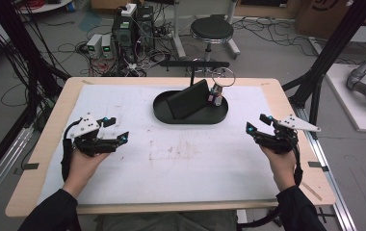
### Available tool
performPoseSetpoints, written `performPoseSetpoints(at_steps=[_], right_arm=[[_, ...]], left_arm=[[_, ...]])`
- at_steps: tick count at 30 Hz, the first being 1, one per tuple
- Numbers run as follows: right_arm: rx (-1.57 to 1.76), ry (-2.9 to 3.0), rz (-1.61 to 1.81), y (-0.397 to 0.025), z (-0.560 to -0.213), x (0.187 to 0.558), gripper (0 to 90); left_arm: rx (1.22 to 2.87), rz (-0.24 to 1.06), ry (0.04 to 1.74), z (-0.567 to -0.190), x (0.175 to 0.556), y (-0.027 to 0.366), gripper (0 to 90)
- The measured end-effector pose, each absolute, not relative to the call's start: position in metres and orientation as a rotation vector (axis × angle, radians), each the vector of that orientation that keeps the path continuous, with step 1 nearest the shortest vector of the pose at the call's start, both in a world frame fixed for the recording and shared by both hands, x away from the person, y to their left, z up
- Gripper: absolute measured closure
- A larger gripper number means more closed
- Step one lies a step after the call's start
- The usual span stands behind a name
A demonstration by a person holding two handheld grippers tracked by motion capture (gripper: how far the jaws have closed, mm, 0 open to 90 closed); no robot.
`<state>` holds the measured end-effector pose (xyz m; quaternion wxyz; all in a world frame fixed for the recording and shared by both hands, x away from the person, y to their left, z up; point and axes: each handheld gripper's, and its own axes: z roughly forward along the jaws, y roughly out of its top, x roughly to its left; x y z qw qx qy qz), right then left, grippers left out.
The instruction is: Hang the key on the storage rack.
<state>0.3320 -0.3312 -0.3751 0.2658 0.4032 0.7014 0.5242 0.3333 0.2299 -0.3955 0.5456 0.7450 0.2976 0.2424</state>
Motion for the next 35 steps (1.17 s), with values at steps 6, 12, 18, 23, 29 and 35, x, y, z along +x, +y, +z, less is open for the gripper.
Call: performPoseSetpoints(at_steps=[6,12,18,23,29,35], right_arm=[[1.121,1.911,1.379,-0.331,-0.39,0.334,31.7],[1.11,1.94,1.345,-0.329,-0.395,0.334,31.9],[1.107,1.951,1.299,-0.328,-0.402,0.326,32.7],[1.1,1.953,1.284,-0.33,-0.404,0.315,34.1],[1.097,1.947,1.284,-0.331,-0.403,0.302,33.6],[1.093,1.962,1.277,-0.33,-0.403,0.294,31.9]], left_arm=[[1.76,0.599,0.714,-0.397,0.327,0.235,25.6],[1.749,0.635,0.727,-0.396,0.322,0.237,25.6],[1.74,0.634,0.73,-0.395,0.315,0.235,25.6],[1.747,0.64,0.712,-0.394,0.305,0.23,25.6],[1.754,0.652,0.705,-0.395,0.292,0.225,25.6],[1.749,0.67,0.724,-0.397,0.284,0.225,25.6]])
